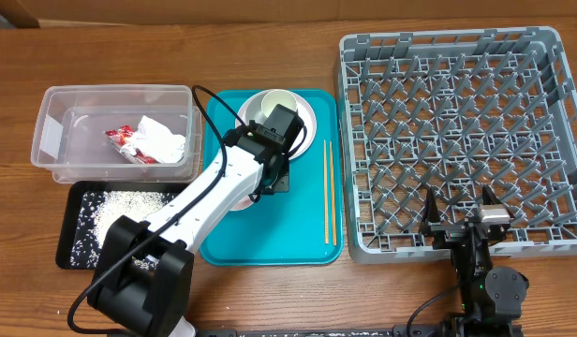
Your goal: Sort waste into correct bins and load items into the dishwasher
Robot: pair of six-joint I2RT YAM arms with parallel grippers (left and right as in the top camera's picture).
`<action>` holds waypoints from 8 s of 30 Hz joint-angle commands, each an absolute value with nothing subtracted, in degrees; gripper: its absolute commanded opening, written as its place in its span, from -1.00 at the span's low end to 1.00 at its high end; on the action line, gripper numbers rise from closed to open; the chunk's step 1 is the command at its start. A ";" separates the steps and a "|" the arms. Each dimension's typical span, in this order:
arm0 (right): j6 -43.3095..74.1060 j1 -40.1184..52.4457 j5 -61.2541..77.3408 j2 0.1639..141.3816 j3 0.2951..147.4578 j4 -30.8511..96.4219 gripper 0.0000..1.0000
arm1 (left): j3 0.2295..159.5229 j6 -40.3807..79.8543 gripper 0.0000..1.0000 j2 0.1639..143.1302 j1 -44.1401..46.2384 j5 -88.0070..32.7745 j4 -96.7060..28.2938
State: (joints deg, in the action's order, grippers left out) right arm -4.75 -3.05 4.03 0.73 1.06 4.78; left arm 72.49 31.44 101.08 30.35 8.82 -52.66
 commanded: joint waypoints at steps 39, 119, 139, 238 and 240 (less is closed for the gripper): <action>18.50 3.11 26.89 58.63 72.71 61.23 0.99 | 105.62 26.94 -0.26 104.33 15.07 -13.98 -65.98; 31.53 44.29 -15.42 104.73 70.26 45.78 -0.26 | 109.97 27.00 1.00 104.36 -6.35 -11.55 -73.41; 31.57 44.29 -15.38 104.73 57.56 28.62 -0.24 | 109.97 27.00 1.00 104.36 -6.35 -11.55 -73.41; -19.31 48.64 4.10 103.33 71.88 47.37 -0.26 | 109.97 27.00 1.00 104.36 -6.35 -11.55 -73.41; -19.99 48.62 4.08 103.33 69.71 45.23 -0.28 | 109.97 27.00 1.00 104.36 -6.35 -11.55 -73.41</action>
